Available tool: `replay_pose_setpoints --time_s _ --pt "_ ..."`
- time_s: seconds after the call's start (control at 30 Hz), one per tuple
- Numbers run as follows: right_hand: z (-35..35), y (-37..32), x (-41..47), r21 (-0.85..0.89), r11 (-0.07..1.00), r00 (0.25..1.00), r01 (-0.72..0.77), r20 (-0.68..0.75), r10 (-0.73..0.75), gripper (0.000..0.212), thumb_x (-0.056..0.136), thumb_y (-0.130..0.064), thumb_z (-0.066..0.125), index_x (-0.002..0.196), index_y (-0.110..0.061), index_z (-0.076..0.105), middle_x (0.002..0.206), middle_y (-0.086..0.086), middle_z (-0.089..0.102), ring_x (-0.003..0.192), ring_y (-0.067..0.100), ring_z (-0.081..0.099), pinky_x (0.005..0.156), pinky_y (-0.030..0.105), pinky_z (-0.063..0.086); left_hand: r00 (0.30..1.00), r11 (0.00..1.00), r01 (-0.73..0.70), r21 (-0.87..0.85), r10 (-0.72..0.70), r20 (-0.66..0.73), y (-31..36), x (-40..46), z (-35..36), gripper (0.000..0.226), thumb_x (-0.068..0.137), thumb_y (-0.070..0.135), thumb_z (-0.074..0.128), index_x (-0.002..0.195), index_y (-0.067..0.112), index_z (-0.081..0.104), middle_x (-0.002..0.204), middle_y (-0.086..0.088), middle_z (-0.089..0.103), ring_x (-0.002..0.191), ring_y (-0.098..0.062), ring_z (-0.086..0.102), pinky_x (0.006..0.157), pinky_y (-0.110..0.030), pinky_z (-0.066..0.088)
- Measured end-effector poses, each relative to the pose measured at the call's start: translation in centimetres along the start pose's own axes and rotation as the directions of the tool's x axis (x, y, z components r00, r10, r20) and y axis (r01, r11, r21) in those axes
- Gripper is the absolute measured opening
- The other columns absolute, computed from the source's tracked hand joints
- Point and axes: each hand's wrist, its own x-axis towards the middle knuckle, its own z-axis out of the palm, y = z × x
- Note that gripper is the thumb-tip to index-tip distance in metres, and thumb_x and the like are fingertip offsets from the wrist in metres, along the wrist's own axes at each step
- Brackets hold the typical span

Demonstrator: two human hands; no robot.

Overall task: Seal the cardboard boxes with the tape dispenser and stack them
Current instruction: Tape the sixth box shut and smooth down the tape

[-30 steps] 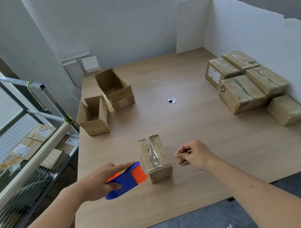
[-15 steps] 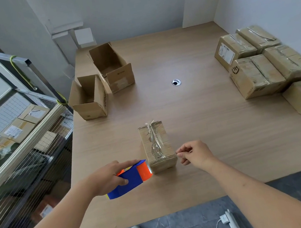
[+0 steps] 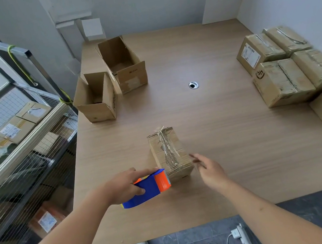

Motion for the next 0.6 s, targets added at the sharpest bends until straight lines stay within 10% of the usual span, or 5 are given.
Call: replay_pose_setpoints --time_s 0.1,0.17,0.3,0.6 --pt "1.0 -0.4 0.3 -0.277 0.938 0.920 0.207 -0.271 -0.283 0.049 0.100 -0.014 0.040 0.145 -0.027 0.054 0.147 -0.002 0.054 0.137 0.020 0.048 0.109 0.030 0.038 1.000 1.000 -0.014 -0.028 0.014 0.003 0.0 0.5 0.5 0.076 0.095 0.025 0.060 0.141 0.075 0.025 0.115 0.007 0.050 0.107 -0.019 0.050 0.101 -0.045 0.043" --pt "1.9 -1.1 0.3 -0.466 0.798 0.889 0.381 -0.053 -0.456 0.053 0.106 -0.038 0.029 0.157 -0.029 0.036 0.167 -0.006 0.026 0.153 0.013 0.021 0.121 0.033 0.021 1.000 0.998 -0.023 -0.052 0.023 0.006 0.1 0.6 0.7 0.075 0.096 0.024 0.060 0.142 0.073 0.026 0.117 0.005 0.050 0.108 -0.019 0.050 0.101 -0.043 0.042" --pt "3.6 -1.1 0.8 -0.563 0.682 0.881 0.467 0.228 -0.415 0.066 0.104 -0.057 0.007 0.162 -0.028 -0.005 0.167 -0.013 -0.021 0.151 0.005 -0.027 0.126 0.034 -0.009 0.998 0.993 -0.057 -0.101 0.058 0.004 -0.2 0.6 1.0 0.076 0.097 0.025 0.060 0.139 0.077 0.025 0.115 0.005 0.049 0.103 -0.017 0.051 0.099 -0.042 0.044" --pt "3.9 -1.4 1.2 -0.596 0.669 0.895 0.444 0.255 -0.367 0.070 0.099 -0.058 0.001 0.162 -0.029 -0.006 0.167 -0.011 -0.023 0.149 0.005 -0.030 0.124 0.036 -0.014 0.993 0.979 -0.111 -0.169 0.117 0.031 -4.4 -2.3 2.2 0.075 0.100 0.021 0.057 0.140 0.076 0.025 0.115 0.003 0.045 0.100 -0.018 0.051 0.090 -0.032 0.043"
